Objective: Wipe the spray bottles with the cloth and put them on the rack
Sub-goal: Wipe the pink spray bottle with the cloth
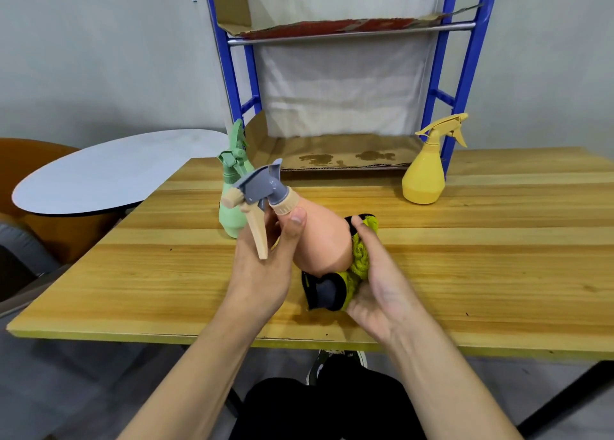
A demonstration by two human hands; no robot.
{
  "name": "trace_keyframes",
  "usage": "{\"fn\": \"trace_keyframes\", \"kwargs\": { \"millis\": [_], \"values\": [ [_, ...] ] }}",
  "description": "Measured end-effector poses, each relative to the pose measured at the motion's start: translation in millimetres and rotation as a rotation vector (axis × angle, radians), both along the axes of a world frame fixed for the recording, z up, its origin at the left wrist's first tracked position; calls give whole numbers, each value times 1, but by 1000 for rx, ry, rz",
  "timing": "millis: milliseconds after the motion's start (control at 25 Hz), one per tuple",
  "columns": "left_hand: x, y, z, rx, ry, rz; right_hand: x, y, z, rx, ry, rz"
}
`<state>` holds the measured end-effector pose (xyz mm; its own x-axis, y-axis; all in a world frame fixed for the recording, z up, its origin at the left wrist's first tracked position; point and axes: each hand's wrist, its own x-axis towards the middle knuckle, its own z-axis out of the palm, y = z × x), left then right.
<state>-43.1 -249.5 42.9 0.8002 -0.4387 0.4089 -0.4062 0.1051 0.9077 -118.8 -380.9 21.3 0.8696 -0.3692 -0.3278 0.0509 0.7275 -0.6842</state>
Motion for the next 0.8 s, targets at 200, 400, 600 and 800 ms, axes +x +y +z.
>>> {"fn": "trace_keyframes", "kwargs": {
  "millis": [200, 400, 600, 800],
  "values": [
    [1, 0, 7, 67, -1, 27, 0, 2, -1, -292, 52, -304],
    [9, -1, -15, 189, -25, 26, -3, 9, 1, -812, 83, -347],
    [9, -4, -26, 274, -89, 1, -3, 8, 6, -1145, 61, -230],
    [13, -6, -31, 323, -107, -23, 4, -11, -2, -1243, 45, -157]
  ]
}}
